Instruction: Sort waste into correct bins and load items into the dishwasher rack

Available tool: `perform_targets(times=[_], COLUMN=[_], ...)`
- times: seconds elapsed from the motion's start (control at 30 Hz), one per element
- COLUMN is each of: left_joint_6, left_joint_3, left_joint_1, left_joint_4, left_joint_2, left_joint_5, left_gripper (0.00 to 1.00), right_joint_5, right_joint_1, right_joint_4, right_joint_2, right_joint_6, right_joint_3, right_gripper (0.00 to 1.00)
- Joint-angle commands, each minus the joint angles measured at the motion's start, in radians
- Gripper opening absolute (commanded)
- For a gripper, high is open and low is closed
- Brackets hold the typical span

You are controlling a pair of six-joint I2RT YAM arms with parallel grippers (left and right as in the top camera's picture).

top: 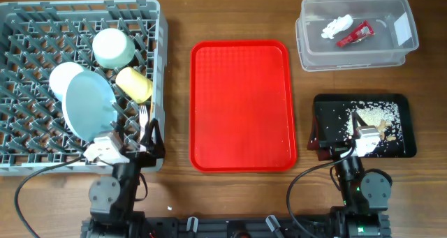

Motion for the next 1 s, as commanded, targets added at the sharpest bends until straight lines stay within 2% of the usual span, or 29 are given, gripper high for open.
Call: perform_targets(times=[0.0, 0.17, 0.23, 0.33, 0.37, 0.43, 0.97], left_joint_6=[0.058, 0.063, 0.112, 0.259, 0.275, 0.266, 0.263], left_joint_3=[-0.034, -0.117, -0.121, -0.121, -0.121, -0.121, -0.121], left_joint_1=[0.014, 0.031, 0.032, 0.076, 0.088, 0.100, 0.093], left_joint_4=[0.147, 0.256, 0.241, 0.235, 0.221, 0.154, 0.156], left_joint_2=[-0.010, -0.010, -0.010, -0.010, -0.010, -0.010, -0.008], left_joint_5=[0.011, 0.011, 0.024, 0.131, 0.142, 0.119, 0.115], left_gripper=[1.00, 1.00, 1.00, 1.00, 1.00, 1.00, 1.00], right_joint_5=[0.004, 0.004, 0.004, 0.004, 0.004, 0.004, 0.004], right_joint_1=[-0.006, -0.006, -0.006, -0.006, -0.006, -0.006, -0.006], right_joint_4=[0.003, 0.003, 0.003, 0.003, 0.003, 0.003, 0.003], right_joint_2=[-0.005, -0.005, -0.005, -0.005, -0.005, -0.005, -0.005], right_joint_6=[-0.014, -0.014, -0.014, -0.014, -0.014, -0.014, -0.014], right_joint_3=[-0.001, -0.001, -0.001, -0.001, -0.001, -0.001, -0.001], right_gripper=[1.00, 1.00, 1.00, 1.00, 1.00, 1.00, 1.00])
